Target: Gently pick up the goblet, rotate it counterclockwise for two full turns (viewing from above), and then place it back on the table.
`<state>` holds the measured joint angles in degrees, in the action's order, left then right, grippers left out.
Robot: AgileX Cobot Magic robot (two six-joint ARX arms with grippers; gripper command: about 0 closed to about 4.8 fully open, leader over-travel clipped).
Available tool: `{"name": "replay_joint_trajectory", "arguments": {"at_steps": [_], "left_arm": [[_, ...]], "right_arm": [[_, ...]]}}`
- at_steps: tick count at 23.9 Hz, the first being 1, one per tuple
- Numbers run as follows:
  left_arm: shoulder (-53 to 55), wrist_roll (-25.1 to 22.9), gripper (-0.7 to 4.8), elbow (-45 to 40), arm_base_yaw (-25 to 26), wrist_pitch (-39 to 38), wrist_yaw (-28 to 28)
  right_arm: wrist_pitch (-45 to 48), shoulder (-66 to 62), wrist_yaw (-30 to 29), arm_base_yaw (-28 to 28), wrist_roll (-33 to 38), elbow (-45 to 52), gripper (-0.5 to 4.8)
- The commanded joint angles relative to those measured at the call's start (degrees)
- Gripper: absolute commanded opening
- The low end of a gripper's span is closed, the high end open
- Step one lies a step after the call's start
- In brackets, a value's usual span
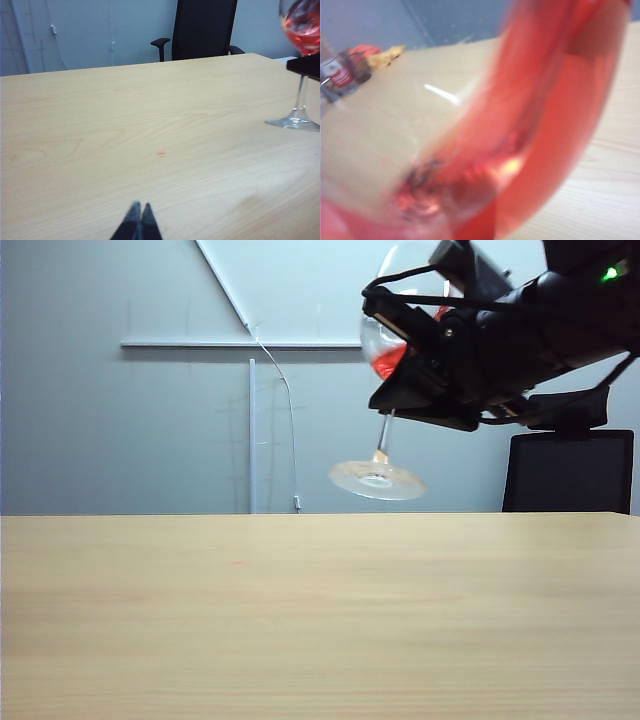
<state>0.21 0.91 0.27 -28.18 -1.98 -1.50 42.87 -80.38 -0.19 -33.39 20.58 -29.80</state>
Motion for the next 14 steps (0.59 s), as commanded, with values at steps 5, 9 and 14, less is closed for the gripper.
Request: {"name": "replay_joint_trajectory", "arguments": {"at_steps": [5, 9, 14], "left_arm": [[0.13, -0.04, -0.05, 0.24, -0.07, 0.74, 0.22], [0.13, -0.04, -0.05, 0.24, -0.07, 0.74, 0.24], [0.13, -0.04, -0.05, 0.24, -0.07, 0.74, 0.24]], "right_arm": [[2.43, -9.4, -16.37, 0.96, -3.48, -6.99, -0.06], [2.8, -11.72, -16.66, 0.96, -9.18, -7.98, -0.06], [5.44, -12.7, -16.5, 0.98, -17.27, -7.96, -0.05]]}}
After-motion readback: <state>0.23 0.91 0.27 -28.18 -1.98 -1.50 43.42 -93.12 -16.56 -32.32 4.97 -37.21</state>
